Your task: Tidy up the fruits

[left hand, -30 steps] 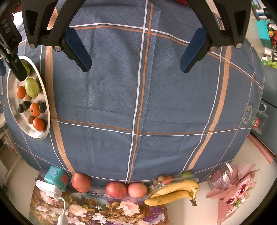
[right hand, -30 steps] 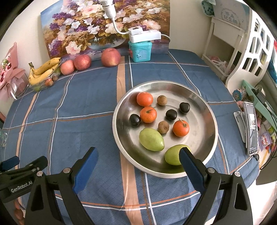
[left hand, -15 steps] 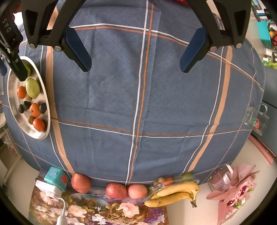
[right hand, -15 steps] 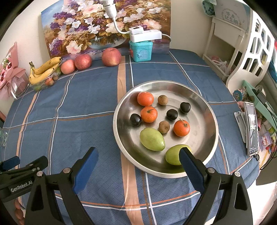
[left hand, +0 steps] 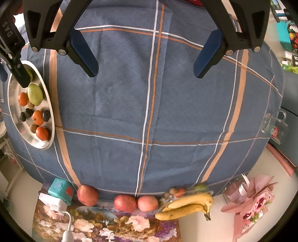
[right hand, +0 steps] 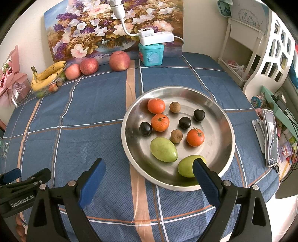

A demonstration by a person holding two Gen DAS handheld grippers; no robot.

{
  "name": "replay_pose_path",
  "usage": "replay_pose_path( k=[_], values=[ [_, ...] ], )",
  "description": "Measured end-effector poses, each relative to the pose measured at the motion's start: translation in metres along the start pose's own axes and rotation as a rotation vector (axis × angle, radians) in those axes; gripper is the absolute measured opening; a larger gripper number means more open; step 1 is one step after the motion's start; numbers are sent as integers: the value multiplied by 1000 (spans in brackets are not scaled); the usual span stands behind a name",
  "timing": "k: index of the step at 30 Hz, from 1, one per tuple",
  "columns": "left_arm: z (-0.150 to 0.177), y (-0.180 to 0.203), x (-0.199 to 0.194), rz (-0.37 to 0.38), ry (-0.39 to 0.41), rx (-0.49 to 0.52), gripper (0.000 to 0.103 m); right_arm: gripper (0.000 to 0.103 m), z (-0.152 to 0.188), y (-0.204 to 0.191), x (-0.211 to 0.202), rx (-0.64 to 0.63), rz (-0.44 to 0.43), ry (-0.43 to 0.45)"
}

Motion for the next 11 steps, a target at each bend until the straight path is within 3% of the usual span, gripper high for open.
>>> replay_pose_path(
  k=[11],
  values=[
    [-2, -1, 1, 11, -8, -7, 103, 94, 0, 0, 0, 2, 1, 0]
  ],
)
Point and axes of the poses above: each gripper's, at about its wrist camera, not at the fingertips, and x roughly the way its jaws point, y to its right, z to its underside, the point moved 1 cm from there along x, roughly the way its jaws point, and after that the axes turned 5 degrees about -x, right-handed, at the moved point
